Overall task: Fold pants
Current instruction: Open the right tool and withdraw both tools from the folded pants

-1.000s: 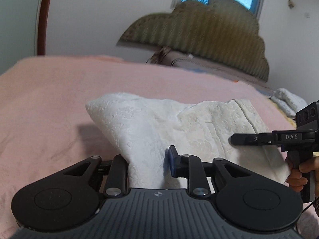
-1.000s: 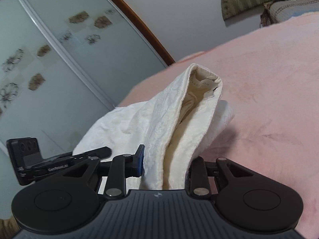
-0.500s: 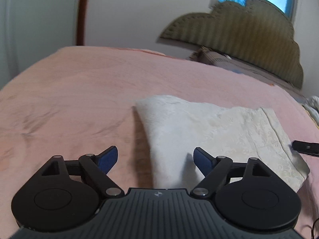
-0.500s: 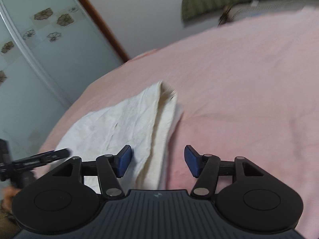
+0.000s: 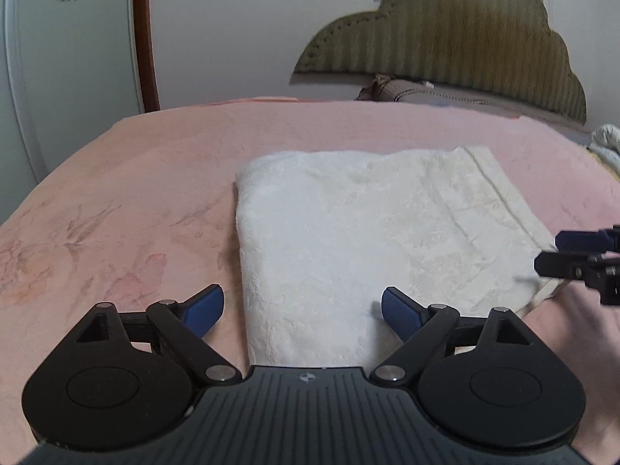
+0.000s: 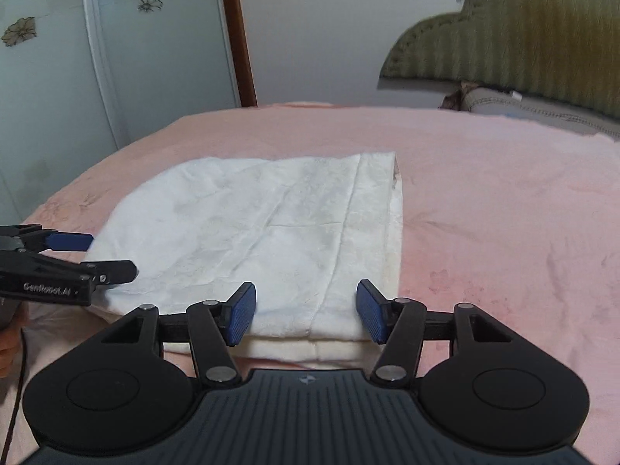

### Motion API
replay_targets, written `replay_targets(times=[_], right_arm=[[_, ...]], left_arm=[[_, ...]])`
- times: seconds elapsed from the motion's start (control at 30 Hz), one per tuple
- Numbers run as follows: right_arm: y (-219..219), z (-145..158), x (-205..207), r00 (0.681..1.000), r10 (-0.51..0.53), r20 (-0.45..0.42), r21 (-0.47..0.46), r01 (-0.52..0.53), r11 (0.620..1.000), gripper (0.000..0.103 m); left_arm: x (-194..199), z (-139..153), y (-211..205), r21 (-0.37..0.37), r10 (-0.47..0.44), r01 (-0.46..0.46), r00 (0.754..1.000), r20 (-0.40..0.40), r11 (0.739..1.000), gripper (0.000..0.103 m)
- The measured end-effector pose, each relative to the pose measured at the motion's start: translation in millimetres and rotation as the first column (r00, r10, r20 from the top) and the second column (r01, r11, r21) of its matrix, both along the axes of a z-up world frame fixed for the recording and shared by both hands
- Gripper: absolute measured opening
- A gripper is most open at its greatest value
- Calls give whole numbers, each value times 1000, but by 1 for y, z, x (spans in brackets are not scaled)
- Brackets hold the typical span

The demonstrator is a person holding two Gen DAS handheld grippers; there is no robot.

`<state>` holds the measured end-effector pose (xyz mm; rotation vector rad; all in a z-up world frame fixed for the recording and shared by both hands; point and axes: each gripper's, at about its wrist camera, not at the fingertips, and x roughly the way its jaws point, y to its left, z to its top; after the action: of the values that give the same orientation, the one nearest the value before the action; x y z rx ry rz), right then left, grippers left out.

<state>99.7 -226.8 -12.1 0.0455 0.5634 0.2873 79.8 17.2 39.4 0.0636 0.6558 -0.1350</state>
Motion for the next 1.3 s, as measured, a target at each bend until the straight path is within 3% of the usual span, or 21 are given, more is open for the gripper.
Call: replay_targets(times=[0.07, 0.3, 0.53, 0.73, 0.97, 1.3], right_arm=[[5, 2, -14, 1000, -7, 17, 3, 7, 1000, 65], [24, -11, -41, 1000, 0, -9, 23, 1, 1000, 66], [29, -24, -62, 998, -14, -53, 68, 17, 998, 74], [33, -30, -70, 997, -36, -73, 81, 42, 996, 75], [43, -32, -79, 997, -49, -61, 35, 51, 998, 80], [52, -38, -81, 995, -86, -49, -25, 85, 996, 83]], left_arm=[[-9, 3, -2, 4, 9, -9, 1000, -4, 1000, 91], [-39, 0, -8, -37, 32, -33, 999, -30, 999, 95], [-49, -13, -9, -21, 50, -52, 995, -89, 998, 95], [-59, -17, -11, -14, 53, -55, 994, -95, 998, 95], [-66, -22, -16, -2, 55, -56, 993, -107, 998, 95], [-74, -29, -19, 23, 61, -59, 996, -65, 998, 97]])
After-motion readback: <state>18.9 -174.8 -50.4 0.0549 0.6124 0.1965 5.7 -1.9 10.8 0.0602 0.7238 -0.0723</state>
